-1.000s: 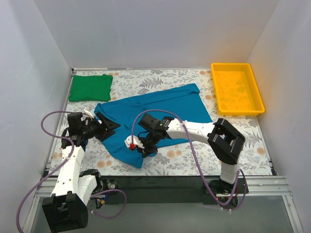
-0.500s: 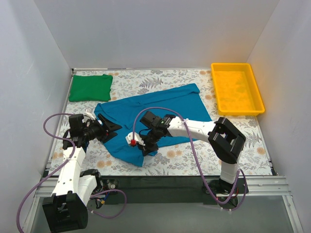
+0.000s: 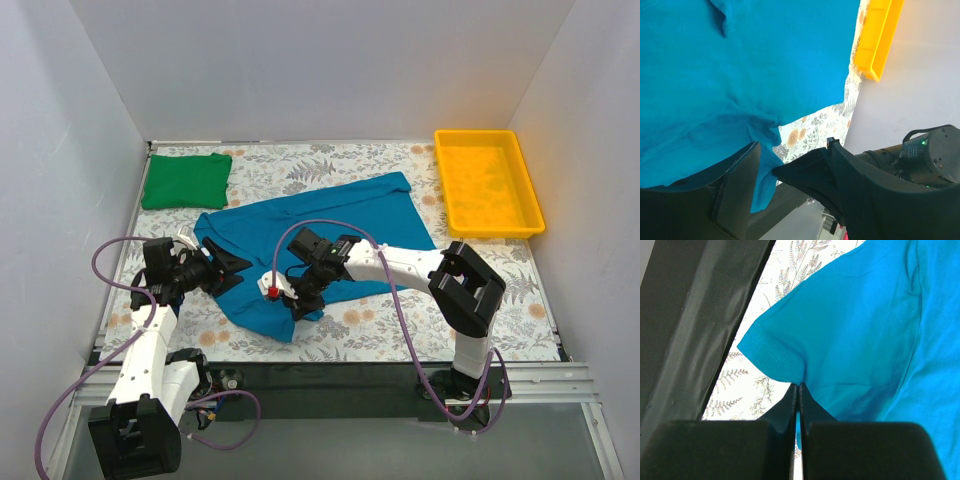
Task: Fold and stack the t-shirts
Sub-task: Fold the tshirt
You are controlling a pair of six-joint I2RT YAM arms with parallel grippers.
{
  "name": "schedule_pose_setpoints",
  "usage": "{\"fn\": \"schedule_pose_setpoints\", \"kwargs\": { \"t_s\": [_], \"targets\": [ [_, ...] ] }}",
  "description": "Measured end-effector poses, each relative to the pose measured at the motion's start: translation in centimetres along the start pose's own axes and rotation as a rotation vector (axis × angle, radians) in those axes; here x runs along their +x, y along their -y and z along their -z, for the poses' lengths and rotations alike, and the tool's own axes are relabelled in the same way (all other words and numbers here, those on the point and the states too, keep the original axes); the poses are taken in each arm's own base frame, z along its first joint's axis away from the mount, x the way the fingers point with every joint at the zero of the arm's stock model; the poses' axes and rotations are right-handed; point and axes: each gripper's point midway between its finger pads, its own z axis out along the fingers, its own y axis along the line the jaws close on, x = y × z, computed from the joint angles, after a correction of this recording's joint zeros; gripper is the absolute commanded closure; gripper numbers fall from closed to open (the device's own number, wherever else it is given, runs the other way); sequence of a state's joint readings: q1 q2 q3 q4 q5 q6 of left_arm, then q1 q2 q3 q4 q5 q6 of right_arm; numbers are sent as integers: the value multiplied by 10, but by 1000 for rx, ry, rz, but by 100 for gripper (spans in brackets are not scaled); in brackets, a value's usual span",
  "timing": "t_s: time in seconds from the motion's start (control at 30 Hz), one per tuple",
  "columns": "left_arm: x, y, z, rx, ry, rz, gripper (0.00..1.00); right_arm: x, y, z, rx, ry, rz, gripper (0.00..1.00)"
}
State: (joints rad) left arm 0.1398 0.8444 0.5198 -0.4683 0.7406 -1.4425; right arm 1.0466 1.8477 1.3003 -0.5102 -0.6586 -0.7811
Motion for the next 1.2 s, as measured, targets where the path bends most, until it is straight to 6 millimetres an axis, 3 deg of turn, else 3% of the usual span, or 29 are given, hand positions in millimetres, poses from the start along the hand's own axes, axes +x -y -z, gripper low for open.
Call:
{"fn": "schedule_pose_setpoints", "kwargs": {
  "t_s": [0.37, 0.7, 1.0, 1.2],
  "targets": [
    [3, -1, -2, 13, -10, 31, 43, -2, 6, 6, 15, 6, -17, 99],
    [15, -5, -7, 7, -48, 100, 44, -13, 30, 17, 49, 51, -53, 99],
    [31, -21, -14, -32, -79, 203, 46, -1, 42, 16, 36, 67, -136, 99],
    [35, -17, -14, -26, -91, 213, 48, -2, 51, 23, 43, 96, -180, 99]
  ]
}}
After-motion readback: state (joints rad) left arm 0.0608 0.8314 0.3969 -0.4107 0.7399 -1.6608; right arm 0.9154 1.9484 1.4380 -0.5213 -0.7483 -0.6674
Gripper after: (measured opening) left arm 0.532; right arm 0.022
